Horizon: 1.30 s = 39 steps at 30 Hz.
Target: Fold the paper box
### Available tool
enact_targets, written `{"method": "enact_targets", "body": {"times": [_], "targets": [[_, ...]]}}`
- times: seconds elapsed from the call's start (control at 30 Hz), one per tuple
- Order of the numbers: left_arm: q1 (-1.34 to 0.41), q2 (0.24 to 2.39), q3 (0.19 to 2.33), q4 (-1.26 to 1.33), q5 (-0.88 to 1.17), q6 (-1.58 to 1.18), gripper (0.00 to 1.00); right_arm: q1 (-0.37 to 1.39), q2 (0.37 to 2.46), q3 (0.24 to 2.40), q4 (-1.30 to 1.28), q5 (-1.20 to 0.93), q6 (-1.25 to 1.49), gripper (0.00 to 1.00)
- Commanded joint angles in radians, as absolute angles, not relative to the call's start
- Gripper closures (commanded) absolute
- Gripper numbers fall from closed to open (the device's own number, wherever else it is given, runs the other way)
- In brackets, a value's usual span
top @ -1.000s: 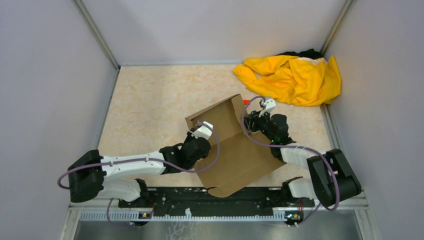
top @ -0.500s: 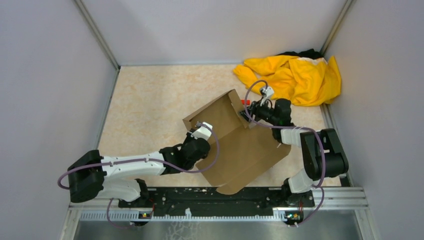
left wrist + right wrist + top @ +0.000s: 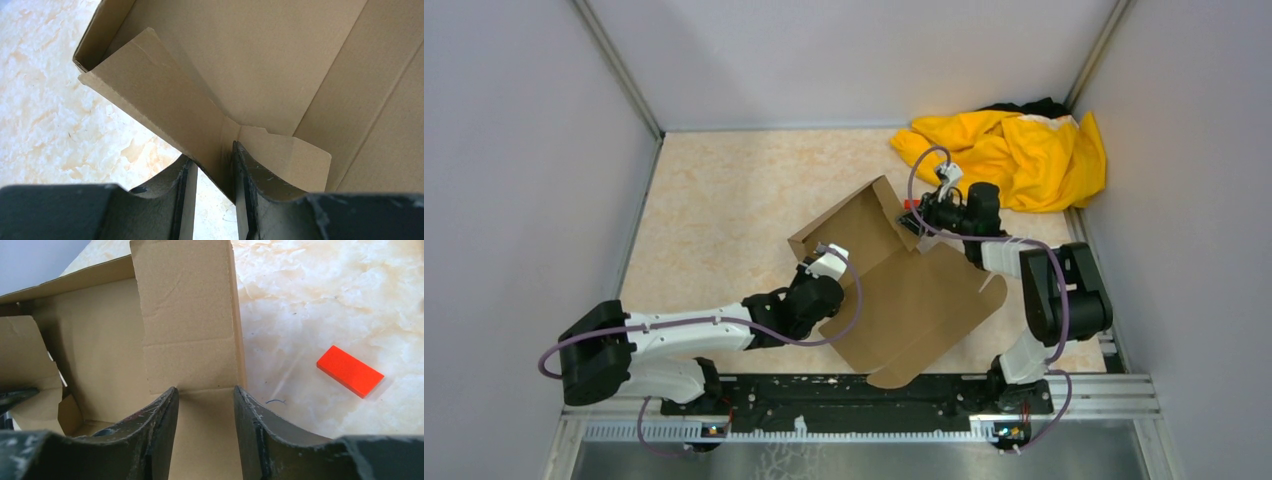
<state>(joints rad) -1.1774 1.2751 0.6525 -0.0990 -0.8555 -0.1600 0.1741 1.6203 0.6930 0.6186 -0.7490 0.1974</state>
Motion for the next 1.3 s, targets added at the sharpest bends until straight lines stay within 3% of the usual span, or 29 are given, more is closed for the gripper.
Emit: {"method": "enact_targets", "body": {"times": [0.0,0.37,0.7,1.03,1.1,1.27], "targets": [[-1.197,1.269,0.641,-0.098,-0.759,-0.094,0.64,0.205,1.670,0.705,0.470,-0.710,0.179,0.53],[-1.197,1.269,0.639,-0.097,-0.750,-0.094,0.64,0.205,1.675,0.745,0.419,-0.582,0.173,0.50],[-1.197,1.288,0.643,-0.095,-0.746,-0.091,0.64,0.194,1.676,0.766,0.415,-0.596,0.181,0.47],[-1.197,1.278,0.647,-0.112,-0.744,-0.100,0.64,0.156,1.594,0.808,0.368,-0.622,0.170,0.29],[-1.197,1.273,0.649,-0.118,-0.744,-0.101,0.64,0.178,1.571,0.828,0.287,-0.529,0.102,0.19],[-1.197,1.263,0.650,-0.118,-0.742,-0.103,0.64,0.250,1.460,0.784,0.255,-0.374,0.034,0.15]]}}
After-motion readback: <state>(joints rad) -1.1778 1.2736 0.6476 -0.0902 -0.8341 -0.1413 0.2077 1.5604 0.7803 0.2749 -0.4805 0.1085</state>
